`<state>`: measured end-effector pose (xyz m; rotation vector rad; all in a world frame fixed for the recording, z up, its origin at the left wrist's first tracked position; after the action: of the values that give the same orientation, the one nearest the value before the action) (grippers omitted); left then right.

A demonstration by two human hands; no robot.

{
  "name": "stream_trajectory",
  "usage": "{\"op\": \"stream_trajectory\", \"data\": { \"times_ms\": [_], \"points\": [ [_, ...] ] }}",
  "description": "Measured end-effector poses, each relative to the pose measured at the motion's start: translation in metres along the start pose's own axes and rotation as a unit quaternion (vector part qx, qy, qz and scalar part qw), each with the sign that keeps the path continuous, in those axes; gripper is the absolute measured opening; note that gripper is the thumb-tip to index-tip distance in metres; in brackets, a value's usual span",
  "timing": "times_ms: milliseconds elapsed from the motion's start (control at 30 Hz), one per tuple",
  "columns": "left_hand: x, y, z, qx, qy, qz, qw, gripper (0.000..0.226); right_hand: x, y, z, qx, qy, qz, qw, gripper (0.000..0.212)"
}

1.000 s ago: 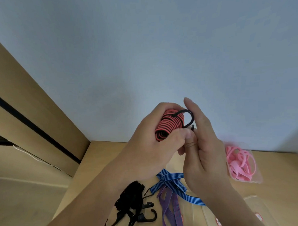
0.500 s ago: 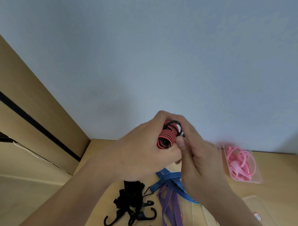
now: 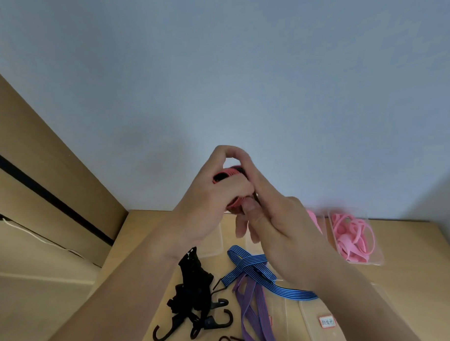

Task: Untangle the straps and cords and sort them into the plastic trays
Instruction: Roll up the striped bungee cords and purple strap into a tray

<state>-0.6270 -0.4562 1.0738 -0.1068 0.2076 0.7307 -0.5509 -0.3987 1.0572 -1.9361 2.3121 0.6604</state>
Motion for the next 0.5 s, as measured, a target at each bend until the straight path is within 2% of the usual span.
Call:
{"op": "stream_trajectory", "data": {
  "times_ms": [100,200,367,500],
  "points": [
    [-0.009,0.011,-0.019,-0.018,-0.052,0.042,0.998,0.030,-0.004,0.001,0.016,0.035,0.123,0.036,0.991,0.069],
    [-0.010,0.013,-0.027,0.015,-0.053,0.057,0.997,0.028,-0.020,-0.001,0.035,0.049,0.182,0.147,0.971,0.054],
    [-0.004,0.008,-0.035,0.049,-0.082,0.057,0.994,0.024,-0.033,-0.005,0.059,0.056,0.189,0.232,0.953,0.038],
    [-0.002,0.008,-0.049,0.049,-0.046,0.052,0.996,0.041,-0.036,-0.008,0.081,0.088,0.194,0.253,0.944,0.040]
  ]
}}
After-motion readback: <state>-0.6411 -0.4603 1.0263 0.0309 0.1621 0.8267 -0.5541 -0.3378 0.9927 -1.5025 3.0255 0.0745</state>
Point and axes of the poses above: each hand's wrist, its own y-axis towards the middle knuckle, its own x-axis out of the palm, z = x × y, the point moved 9 cm from there along y, towards the middle knuckle, and after that the axes turned 9 degrees about y, right-handed, at the moved point
